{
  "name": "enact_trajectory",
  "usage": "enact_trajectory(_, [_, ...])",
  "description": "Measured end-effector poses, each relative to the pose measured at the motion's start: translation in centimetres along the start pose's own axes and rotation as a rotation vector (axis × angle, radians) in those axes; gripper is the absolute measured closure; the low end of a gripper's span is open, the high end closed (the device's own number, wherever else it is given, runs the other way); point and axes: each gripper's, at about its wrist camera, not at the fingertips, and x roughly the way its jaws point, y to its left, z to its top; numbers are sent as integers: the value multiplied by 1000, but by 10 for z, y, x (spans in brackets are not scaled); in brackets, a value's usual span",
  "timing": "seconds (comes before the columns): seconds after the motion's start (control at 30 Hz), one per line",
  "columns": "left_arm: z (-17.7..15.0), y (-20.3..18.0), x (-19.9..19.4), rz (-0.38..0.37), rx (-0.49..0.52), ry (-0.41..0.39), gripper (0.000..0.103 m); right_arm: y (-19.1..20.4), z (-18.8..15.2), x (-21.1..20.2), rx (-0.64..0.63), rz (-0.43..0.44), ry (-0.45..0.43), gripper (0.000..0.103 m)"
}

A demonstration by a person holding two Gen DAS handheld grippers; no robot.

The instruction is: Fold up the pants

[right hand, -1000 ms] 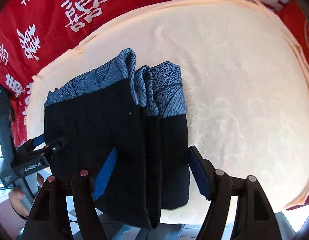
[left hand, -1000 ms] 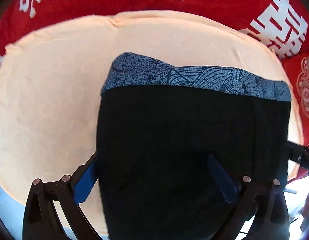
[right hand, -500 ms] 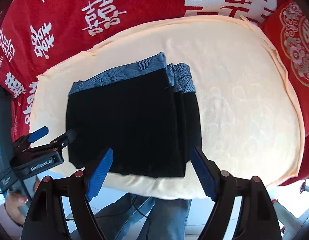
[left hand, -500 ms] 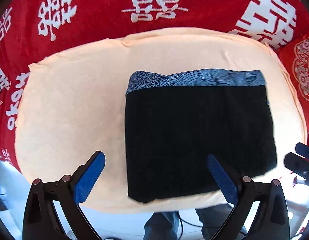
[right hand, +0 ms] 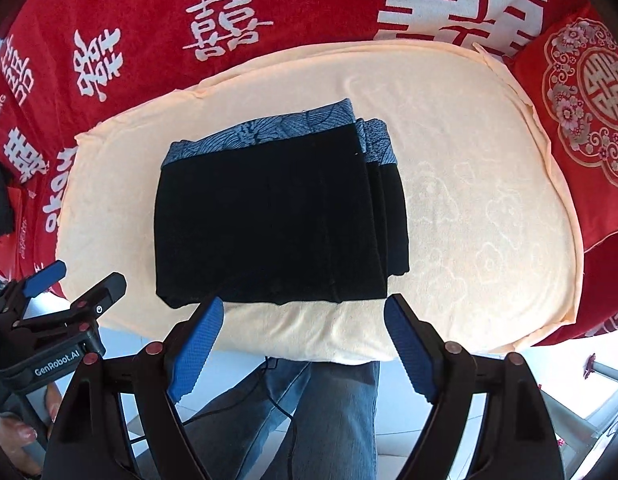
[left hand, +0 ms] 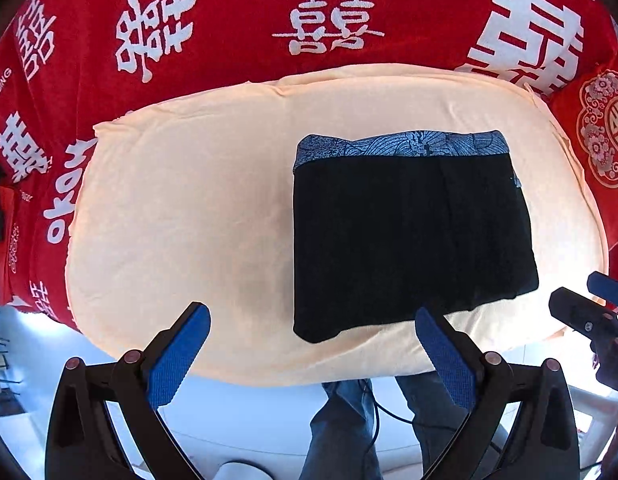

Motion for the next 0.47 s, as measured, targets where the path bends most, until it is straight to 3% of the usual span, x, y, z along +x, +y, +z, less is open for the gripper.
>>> enact_trajectory(0.47, [-15,11,-4,-17,-20,-13,0,16,-8,1,-20,-28,17,18])
